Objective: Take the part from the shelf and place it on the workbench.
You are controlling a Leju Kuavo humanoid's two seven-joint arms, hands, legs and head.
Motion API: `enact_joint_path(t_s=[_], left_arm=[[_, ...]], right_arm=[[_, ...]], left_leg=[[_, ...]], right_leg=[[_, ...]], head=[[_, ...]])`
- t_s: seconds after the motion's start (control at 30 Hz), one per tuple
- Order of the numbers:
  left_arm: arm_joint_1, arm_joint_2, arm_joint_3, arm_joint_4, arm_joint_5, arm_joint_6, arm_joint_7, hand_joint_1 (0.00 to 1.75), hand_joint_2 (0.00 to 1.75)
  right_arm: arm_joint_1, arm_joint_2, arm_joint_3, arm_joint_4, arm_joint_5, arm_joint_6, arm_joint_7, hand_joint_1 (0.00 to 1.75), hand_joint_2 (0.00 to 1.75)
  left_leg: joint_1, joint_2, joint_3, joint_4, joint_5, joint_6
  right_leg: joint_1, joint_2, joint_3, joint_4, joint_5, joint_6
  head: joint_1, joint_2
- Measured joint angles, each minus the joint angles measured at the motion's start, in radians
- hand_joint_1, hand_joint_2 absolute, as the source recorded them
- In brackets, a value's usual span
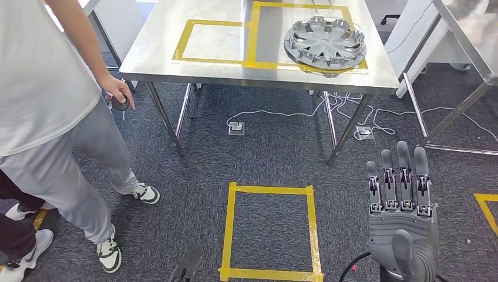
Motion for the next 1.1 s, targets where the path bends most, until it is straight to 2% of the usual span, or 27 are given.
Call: enact_joint_path(t_s=[0.03,0.1,0.13,0.17,0.2,0.23,0.27,0.3,0.33,0.37,0.4,0.47,0.5,0.53,0.6,0.63,0.67,0.7,0.73,0.8,0.83,0.87,0.9,0.97,1.0,1.03,1.1], left_arm=[[0.000,0.000,0.000,0.000,0.000,0.000,0.000,0.00,0.00],[0.001,0.001,-0.001,0.000,0.001,0.000,0.000,0.00,0.00],[0.002,0.001,-0.001,0.000,0.001,0.000,0.000,0.00,0.00],[0.002,0.001,-0.001,0.001,0.001,0.001,0.000,0.00,0.00],[0.003,0.001,-0.001,0.001,0.001,0.001,0.000,0.00,0.00],[0.004,0.002,-0.001,0.001,0.001,0.001,0.000,0.00,0.00],[0.004,0.002,-0.001,0.001,0.001,0.001,0.000,0.00,0.00],[0.004,0.002,-0.001,0.002,0.001,0.002,0.000,0.00,0.00],[0.003,0.002,-0.001,0.002,0.001,0.002,-0.001,0.00,0.00],[0.003,0.003,-0.001,0.002,0.001,0.003,-0.001,0.00,0.00],[0.003,0.003,-0.001,0.002,0.001,0.003,-0.001,0.00,0.00],[0.004,0.003,-0.001,0.002,0.001,0.004,-0.001,0.00,0.00],[0.003,0.003,-0.001,0.002,0.001,0.004,-0.001,0.00,0.00],[0.003,0.003,-0.002,0.002,0.001,0.004,-0.001,0.00,0.00],[0.003,0.002,-0.002,0.002,0.000,0.006,-0.002,0.00,0.00],[0.003,0.002,-0.003,0.002,0.000,0.007,-0.004,0.00,0.00],[0.004,0.003,-0.003,0.002,-0.002,0.010,-0.008,0.00,0.00],[0.005,0.003,-0.003,0.002,-0.005,0.013,-0.013,0.00,0.00],[0.005,0.004,-0.003,0.002,-0.008,0.015,-0.017,0.00,0.00],[0.005,0.004,-0.004,0.002,-0.016,0.016,-0.023,0.00,0.00],[0.005,0.003,-0.005,0.002,-0.018,0.017,-0.024,0.00,0.00],[0.005,0.002,-0.005,0.002,-0.020,0.018,-0.024,0.00,0.00],[0.005,0.001,-0.005,0.002,-0.021,0.019,-0.024,0.00,0.00],[0.007,0.000,-0.005,0.002,-0.022,0.019,-0.024,0.00,0.00],[0.007,0.000,-0.005,0.002,-0.022,0.019,-0.023,0.00,0.00],[0.008,0.000,-0.005,0.002,-0.023,0.019,-0.022,0.00,0.00],[0.009,0.000,-0.005,0.002,-0.023,0.019,-0.019,0.00,0.00]], right_arm=[[-0.001,0.000,0.000,0.000,-0.001,0.001,0.000,0.00,1.75],[-0.001,0.000,0.002,0.000,-0.004,0.001,0.000,0.00,1.75],[0.000,0.000,0.002,0.001,-0.006,0.001,0.000,0.00,1.75],[0.000,0.000,0.003,0.002,-0.007,0.001,0.000,0.00,1.75],[-0.001,0.000,0.004,0.003,-0.008,0.001,0.000,0.00,1.75],[-0.001,0.000,0.005,0.004,-0.009,0.001,0.000,0.00,1.75],[-0.001,0.000,0.005,0.005,-0.009,0.001,0.000,0.00,1.75],[-0.001,0.000,0.005,0.006,-0.009,0.001,0.000,0.00,1.75],[-0.001,-0.001,0.005,0.006,-0.009,0.001,0.000,0.00,1.75],[-0.002,-0.001,0.006,0.006,-0.009,0.001,0.000,0.00,1.75],[-0.002,-0.002,0.006,0.006,-0.009,0.001,0.000,0.00,1.75],[-0.002,-0.003,0.007,0.006,-0.009,0.001,0.000,0.00,0.87],[-0.002,-0.004,0.008,0.006,-0.008,0.001,0.000,0.00,0.87],[-0.002,-0.005,0.008,0.006,-0.005,-0.002,0.000,0.00,0.87],[-0.002,-0.007,0.010,0.006,0.017,-0.020,0.002,0.00,1.75],[-0.001,-0.008,0.011,0.007,0.035,-0.036,0.006,0.00,1.75],[-0.001,-0.008,0.012,0.008,0.060,-0.059,0.014,0.00,1.75],[-0.001,-0.009,0.013,0.009,0.089,-0.086,0.025,0.00,1.75],[-0.002,-0.010,0.015,0.010,0.118,-0.113,0.038,0.00,1.75],[-0.004,-0.013,0.019,0.011,0.167,-0.159,0.058,0.00,1.75],[-0.006,-0.015,0.021,0.011,0.180,-0.172,0.064,0.00,1.75],[-0.007,-0.017,0.022,0.011,0.188,-0.180,0.067,0.00,1.75],[-0.008,-0.019,0.023,0.011,0.191,-0.185,0.069,0.00,1.75],[-0.008,-0.021,0.025,0.011,0.195,-0.191,0.070,0.00,1.75],[-0.008,-0.022,0.025,0.011,0.197,-0.192,0.070,0.00,1.75],[-0.008,-0.022,0.026,0.011,0.199,-0.193,0.071,0.00,1.75],[-0.008,-0.022,0.027,0.013,0.200,-0.194,0.071,0.00,1.75]], left_leg=[[0.000,-0.001,-0.011,0.029,-0.034,-0.003],[0.001,-0.004,-0.045,0.141,-0.128,-0.008],[0.000,-0.005,-0.060,0.203,-0.161,-0.010],[0.000,-0.006,-0.065,0.244,-0.173,-0.011],[0.000,-0.006,-0.053,0.252,-0.163,-0.011],[-0.001,-0.006,-0.023,0.223,-0.138,-0.010],[-0.001,-0.006,0.023,0.164,-0.110,-0.007],[-0.002,-0.006,0.072,0.097,-0.095,-0.003],[-0.003,-0.006,0.110,0.040,-0.090,0.000],[-0.005,-0.007,0.132,0.003,-0.094,0.004],[-0.006,-0.008,0.139,-0.013,-0.100,0.007],[-0.006,-0.007,0.131,-0.020,-0.092,0.019],[-0.004,-0.007,0.125,-0.022,-0.085,0.028],[-0.003,-0.006,0.117,-0.024,-0.076,0.037],[-0.003,-0.005,0.098,-0.025,-0.060,0.046],[-0.004,-0.005,0.088,-0.025,-0.053,0.047],[-0.005,-0.004,0.078,-0.024,-0.046,0.047],[-0.006,-0.003,0.069,-0.024,-0.040,0.046],[-0.006,-0.002,0.062,-0.024,-0.034,0.045],[-0.008,-0.001,0.053,-0.024,-0.023,0.040],[-0.008,0.000,0.050,-0.024,-0.019,0.036],[-0.009,0.002,0.048,-0.023,-0.014,0.031],[-0.009,0.004,0.045,-0.023,-0.009,0.026],[-0.007,0.008,0.040,-0.022,-0.004,0.013],[-0.006,0.006,0.035,-0.014,-0.013,0.008],[-0.005,0.003,0.025,0.008,-0.034,0.003],[-0.004,-0.005,-0.016,0.111,-0.108,-0.004]], right_leg=[[-0.001,-0.003,-0.008,-0.005,0.012,-0.007],[-0.001,-0.006,-0.029,-0.006,0.029,-0.016],[0.000,-0.007,-0.041,-0.003,0.036,-0.017],[0.002,-0.008,-0.054,0.000,0.043,-0.018],[0.003,-0.009,-0.067,0.005,0.049,-0.017],[0.003,-0.009,-0.079,0.012,0.053,-0.015],[0.004,-0.009,-0.090,0.020,0.056,-0.013],[0.005,-0.009,-0.100,0.029,0.058,-0.011],[0.006,-0.009,-0.108,0.038,0.060,-0.007],[0.007,-0.009,-0.114,0.045,0.063,-0.003],[0.007,-0.009,-0.118,0.049,0.067,0.003],[0.005,-0.008,-0.123,0.052,0.072,0.015],[0.004,-0.007,-0.129,0.063,0.058,0.021],[0.003,-0.006,-0.139,0.090,0.029,0.028],[-0.003,-0.004,-0.170,0.200,-0.062,0.041],[-0.006,-0.004,-0.184,0.263,-0.097,0.045],[-0.008,-0.004,-0.190,0.311,-0.116,0.047],[-0.008,-0.004,-0.184,0.328,-0.112,0.048],[-0.009,-0.004,-0.160,0.306,-0.090,0.046],[-0.007,-0.004,-0.072,0.167,-0.036,0.035],[-0.005,-0.003,-0.028,0.092,-0.021,0.028],[-0.002,-0.003,0.002,0.038,-0.016,0.022],[0.000,-0.002,0.015,0.011,-0.019,0.018],[0.002,-0.003,0.014,-0.001,-0.011,0.008],[0.001,-0.004,0.011,-0.006,-0.004,0.000],[0.000,-0.005,0.007,-0.011,0.004,-0.008],[-0.002,-0.008,-0.006,-0.013,0.014,-0.017]], head=[[-0.001,0.000],[-0.004,0.000],[-0.005,0.000],[-0.005,0.000],[-0.006,0.000],[-0.006,0.000],[-0.006,0.000],[-0.007,0.000],[-0.007,0.000],[-0.008,0.000],[-0.008,0.000],[-0.008,0.000],[-0.006,0.000],[-0.005,0.000],[0.000,0.000],[0.000,0.000],[0.000,0.000],[0.001,0.000],[0.001,0.000],[0.001,0.000],[0.001,0.000],[0.001,0.000],[0.000,0.000],[0.000,0.000],[0.000,0.000],[-0.002,0.000],[-0.005,0.000]])
